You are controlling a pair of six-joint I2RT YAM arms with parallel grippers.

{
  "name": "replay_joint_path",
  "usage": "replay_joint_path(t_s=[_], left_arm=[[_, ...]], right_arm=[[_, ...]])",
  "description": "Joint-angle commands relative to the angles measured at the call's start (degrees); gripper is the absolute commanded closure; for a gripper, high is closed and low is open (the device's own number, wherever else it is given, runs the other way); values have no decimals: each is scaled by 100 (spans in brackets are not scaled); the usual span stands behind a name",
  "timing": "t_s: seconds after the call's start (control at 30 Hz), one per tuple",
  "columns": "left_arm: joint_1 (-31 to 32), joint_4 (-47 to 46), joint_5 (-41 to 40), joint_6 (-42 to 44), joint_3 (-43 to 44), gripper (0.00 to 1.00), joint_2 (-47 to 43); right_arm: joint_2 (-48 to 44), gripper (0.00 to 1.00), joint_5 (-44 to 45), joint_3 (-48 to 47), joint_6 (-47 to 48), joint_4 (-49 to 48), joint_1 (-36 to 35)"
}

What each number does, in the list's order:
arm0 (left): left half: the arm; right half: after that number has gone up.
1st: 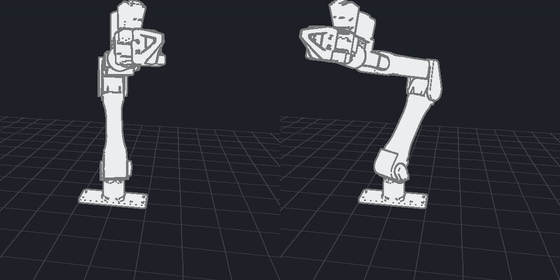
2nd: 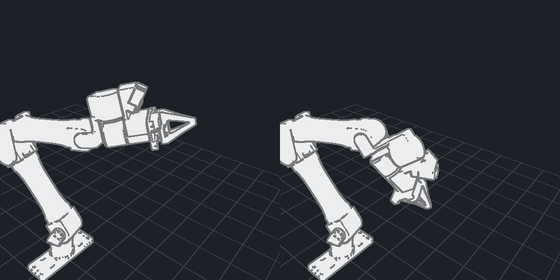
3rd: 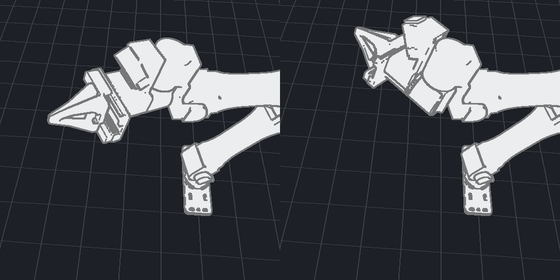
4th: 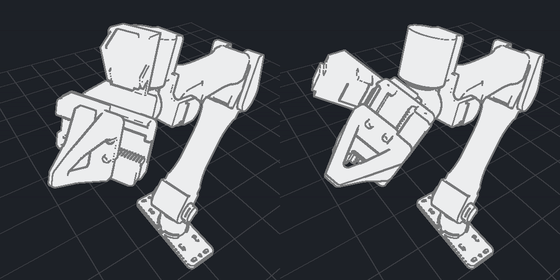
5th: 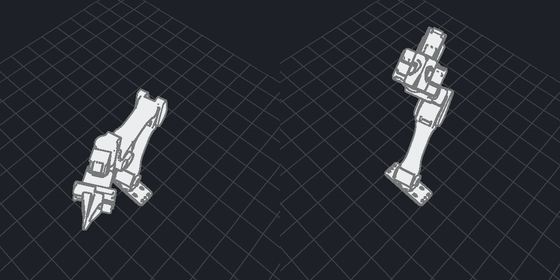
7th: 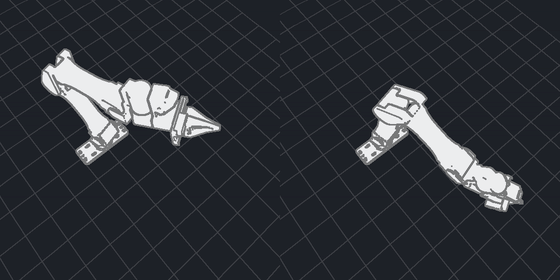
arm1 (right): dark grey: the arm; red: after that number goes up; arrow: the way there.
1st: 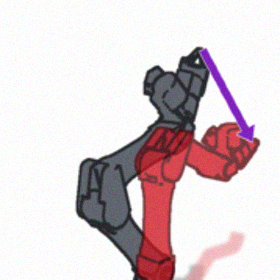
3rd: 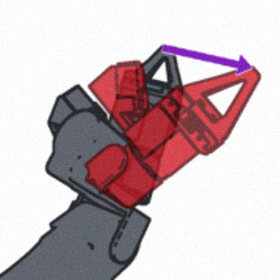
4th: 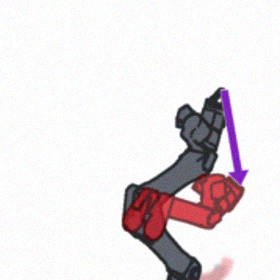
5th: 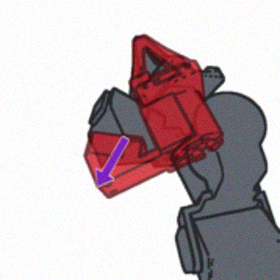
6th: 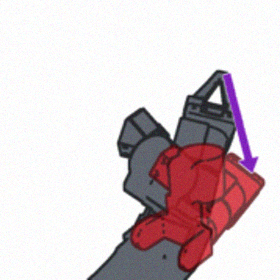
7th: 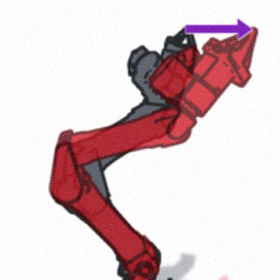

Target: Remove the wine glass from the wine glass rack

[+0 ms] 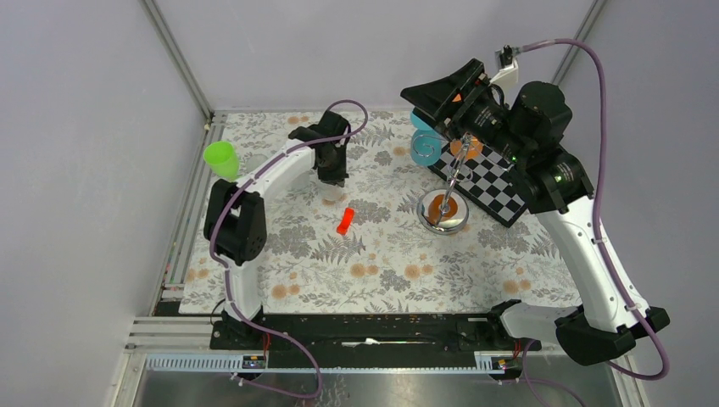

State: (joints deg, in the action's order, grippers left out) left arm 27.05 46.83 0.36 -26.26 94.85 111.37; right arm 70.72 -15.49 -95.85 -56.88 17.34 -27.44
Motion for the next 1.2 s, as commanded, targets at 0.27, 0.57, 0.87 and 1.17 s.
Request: replay_joint_path(t_s=[0.27,0.57,0.87,1.17], left_arm=[[-33,76,-633,348,601,100,327],[-35,103,-555,438,971,84,493],[-81,315,-453,542,1473,58,231],[-274,614,-64,495,1949,44,-574]], right_arm=[[-93,16,142,93,28,-185,-24],[-46,16,90,51,76,-66,-29],[-67,16,93,53,111,-26,-24],[119,17,355,-171,630,578,27]])
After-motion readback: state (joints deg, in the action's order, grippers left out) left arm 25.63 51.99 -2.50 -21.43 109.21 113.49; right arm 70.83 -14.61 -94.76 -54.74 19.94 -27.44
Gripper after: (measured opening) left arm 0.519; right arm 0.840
